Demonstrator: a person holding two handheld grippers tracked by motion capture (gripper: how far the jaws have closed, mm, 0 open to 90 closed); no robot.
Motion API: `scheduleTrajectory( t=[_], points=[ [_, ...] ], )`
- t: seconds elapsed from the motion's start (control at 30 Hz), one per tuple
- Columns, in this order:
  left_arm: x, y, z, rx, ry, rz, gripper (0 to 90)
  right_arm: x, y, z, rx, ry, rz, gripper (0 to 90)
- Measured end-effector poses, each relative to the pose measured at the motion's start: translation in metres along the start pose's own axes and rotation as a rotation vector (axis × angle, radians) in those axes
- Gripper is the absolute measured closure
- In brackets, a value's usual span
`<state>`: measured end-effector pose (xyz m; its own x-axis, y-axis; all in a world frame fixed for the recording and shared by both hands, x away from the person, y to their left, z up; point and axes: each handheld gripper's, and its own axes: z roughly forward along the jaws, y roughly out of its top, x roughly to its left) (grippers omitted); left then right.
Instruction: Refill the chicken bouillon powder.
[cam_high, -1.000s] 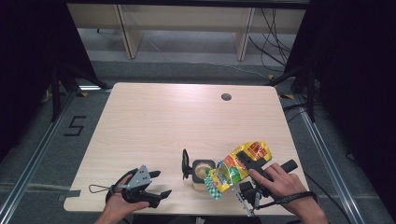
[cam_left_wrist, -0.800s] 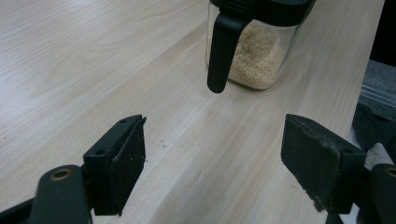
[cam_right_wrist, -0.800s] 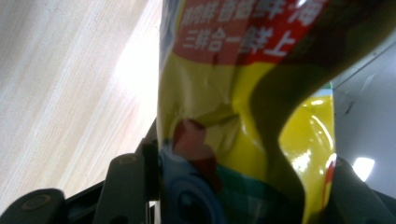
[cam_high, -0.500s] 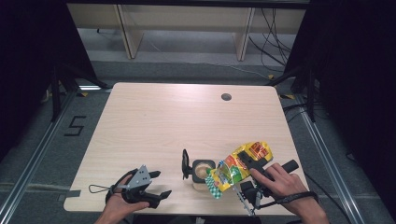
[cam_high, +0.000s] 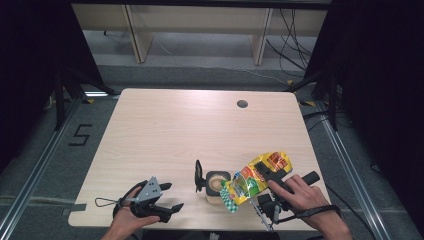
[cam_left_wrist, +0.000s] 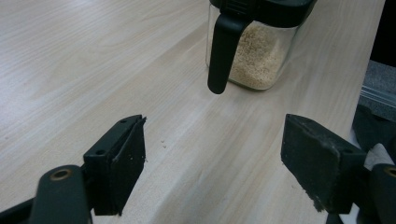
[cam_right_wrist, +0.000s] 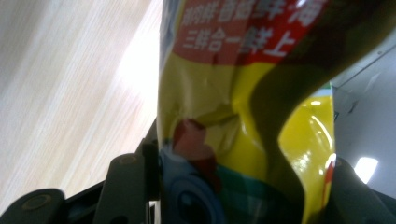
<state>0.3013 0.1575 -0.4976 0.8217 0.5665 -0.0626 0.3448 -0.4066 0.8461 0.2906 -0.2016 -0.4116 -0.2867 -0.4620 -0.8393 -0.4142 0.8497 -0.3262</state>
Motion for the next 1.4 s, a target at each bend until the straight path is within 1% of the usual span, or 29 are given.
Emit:
scheduleTrajectory(
  t=[0.03, 0.07, 0.1, 0.17, 0.23, 0.33, 0.37, 0.43, 0.47, 0.53, 0.57, 0.63, 0.67, 0.73, 0.77, 0.8, 0.83, 0.87, 0.93, 0.97, 1.0, 1.03, 1.1, 1.13, 1.23, 1.27, 1.3, 1.37, 1.4],
  points=[
    [0.000, 0.000, 0.000, 0.001, 0.000, -0.001, 21.6, -0.002, -0.001, -0.001, -0.003, 0.005, -0.016, 51.4],
    [0.003, 0.001, -0.001, 0.021, 0.005, 0.034, 21.6, -0.001, -0.001, 0.000, -0.022, -0.019, 0.004, 51.4],
    [0.003, 0.001, 0.000, 0.010, 0.002, 0.037, 21.6, -0.001, -0.002, 0.000, -0.028, -0.019, 0.000, 51.4],
    [0.000, 0.000, 0.000, 0.001, 0.001, 0.000, 21.6, -0.002, -0.001, -0.001, -0.009, -0.001, -0.007, 51.4],
    [0.002, 0.001, 0.000, 0.004, 0.001, 0.016, 21.6, -0.001, -0.001, 0.000, -0.011, 0.009, -0.006, 51.4],
    [0.000, 0.000, 0.000, 0.002, 0.000, 0.002, 21.6, 0.000, -0.002, 0.000, -0.013, 0.006, 0.013, 51.4],
    [0.000, 0.000, 0.000, 0.002, 0.001, 0.002, 21.7, -0.001, -0.001, -0.001, -0.005, 0.011, 0.000, 51.4],
    [0.002, 0.001, 0.000, 0.000, -0.001, 0.027, 21.7, -0.001, -0.001, 0.000, -0.013, 0.014, 0.004, 51.4],
    [0.000, 0.001, 0.000, -0.003, 0.011, 0.000, 21.7, 0.000, -0.001, 0.000, -0.006, 0.024, 0.025, 51.4],
    [0.001, 0.000, -0.001, 0.003, 0.005, 0.010, 21.7, -0.001, -0.004, 0.001, -0.032, 0.030, 0.015, 51.4],
    [0.002, 0.001, -0.001, 0.003, 0.004, 0.016, 21.7, 0.002, -0.006, 0.001, -0.029, 0.029, 0.071, 51.4],
    [0.001, 0.001, -0.001, 0.006, 0.013, 0.002, 21.7, 0.002, -0.010, 0.004, -0.065, 0.020, 0.075, 51.4],
    [0.001, 0.001, -0.001, 0.004, 0.009, 0.012, 21.7, 0.006, -0.010, 0.004, -0.050, 0.030, 0.131, 51.4],
    [0.001, 0.001, -0.001, 0.002, 0.007, 0.015, 21.7, 0.005, -0.014, 0.005, -0.076, 0.026, 0.120, 51.4],
    [0.001, 0.001, -0.001, 0.007, 0.008, -0.002, 21.7, 0.007, -0.015, 0.005, -0.088, 0.038, 0.174, 51.4],
    [0.002, 0.001, -0.001, 0.010, 0.008, 0.021, 21.7, 0.006, -0.016, 0.005, -0.111, 0.027, 0.189, 51.5],
    [0.001, 0.001, -0.001, 0.006, 0.005, 0.002, 21.7, 0.008, -0.017, 0.006, -0.118, 0.043, 0.231, 51.5],
    [0.001, 0.001, -0.001, 0.003, 0.008, 0.010, 21.7, 0.007, -0.018, 0.008, -0.140, 0.032, 0.215, 51.5],
    [0.002, 0.001, -0.001, 0.004, 0.003, 0.022, 21.7, 0.011, -0.019, 0.010, -0.147, 0.043, 0.240, 51.5],
    [0.001, 0.001, -0.001, 0.004, 0.012, 0.003, 21.7, 0.013, -0.021, 0.011, -0.150, 0.058, 0.275, 51.5],
    [0.001, 0.001, -0.001, 0.004, 0.013, 0.001, 21.7, 0.013, -0.022, 0.012, -0.168, 0.053, 0.272, 51.5],
    [0.001, 0.001, -0.001, 0.004, 0.011, 0.010, 21.7, 0.016, -0.023, 0.013, -0.169, 0.064, 0.310, 51.5],
    [0.001, 0.001, -0.002, 0.005, 0.010, 0.018, 21.7, 0.016, -0.026, 0.014, -0.184, 0.060, 0.308, 51.5],
    [0.001, 0.001, -0.001, 0.006, 0.012, 0.004, 21.7, 0.017, -0.027, 0.015, -0.189, 0.064, 0.317, 51.5],
    [0.001, 0.001, -0.002, 0.005, 0.008, 0.020, 21.7, 0.021, -0.031, 0.019, -0.216, 0.074, 0.355, 51.6],
    [0.001, 0.001, -0.001, 0.006, 0.008, 0.011, 21.7, 0.024, -0.031, 0.020, -0.217, 0.077, 0.391, 51.7],
    [0.001, 0.001, -0.002, 0.012, 0.009, 0.005, 21.7, 0.025, -0.031, 0.020, -0.216, 0.081, 0.393, 51.8],
    [0.001, 0.001, -0.002, 0.013, 0.011, 0.014, 21.7, 0.029, -0.031, 0.023, -0.226, 0.089, 0.421, 51.9],
    [0.002, 0.001, -0.002, 0.008, 0.005, 0.027, 21.7, 0.032, -0.031, 0.023, -0.224, 0.096, 0.460, 51.9]
  ],
)
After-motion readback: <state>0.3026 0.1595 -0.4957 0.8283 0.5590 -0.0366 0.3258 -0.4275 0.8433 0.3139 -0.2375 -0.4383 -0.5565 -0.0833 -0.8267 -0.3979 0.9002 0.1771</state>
